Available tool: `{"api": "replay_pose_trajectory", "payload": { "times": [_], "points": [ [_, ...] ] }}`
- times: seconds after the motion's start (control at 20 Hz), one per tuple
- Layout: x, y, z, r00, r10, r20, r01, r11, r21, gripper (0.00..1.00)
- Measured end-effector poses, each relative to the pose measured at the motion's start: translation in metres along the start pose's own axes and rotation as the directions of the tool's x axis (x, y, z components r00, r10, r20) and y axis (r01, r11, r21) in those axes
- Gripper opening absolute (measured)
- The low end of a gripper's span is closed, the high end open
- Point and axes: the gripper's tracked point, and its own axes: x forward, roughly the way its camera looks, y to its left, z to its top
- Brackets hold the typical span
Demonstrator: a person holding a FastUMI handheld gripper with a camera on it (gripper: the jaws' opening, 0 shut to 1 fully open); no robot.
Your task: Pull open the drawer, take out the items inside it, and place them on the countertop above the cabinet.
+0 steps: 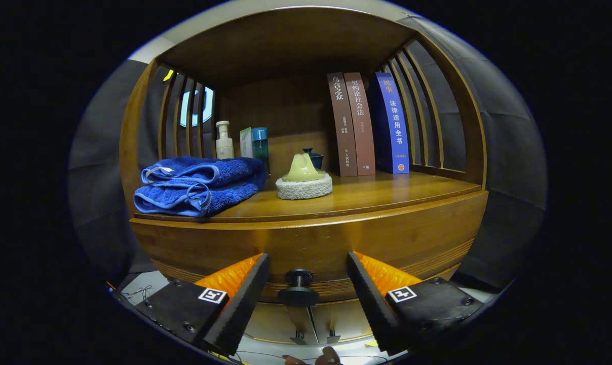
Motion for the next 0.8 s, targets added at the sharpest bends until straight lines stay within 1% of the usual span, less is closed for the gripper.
{"api": "replay_pose_trajectory", "payload": {
  "times": [0.15,0.35,0.5,0.65,0.8],
  "points": [
    [-0.007,0.005,0.0,1.0,0.024,-0.018,-0.024,0.999,-0.021,0.99],
    [-0.033,0.006,0.033,0.999,0.01,0.051,-0.009,1.0,-0.026,0.99],
    [-0.06,0.006,0.076,0.996,-0.001,0.094,0.005,0.999,-0.045,0.99],
    [-0.094,0.02,0.122,0.993,0.02,0.118,-0.015,0.999,-0.039,0.99],
    [-0.123,0.03,0.178,0.983,0.05,0.177,-0.049,0.999,-0.006,0.99]
  ]
}}
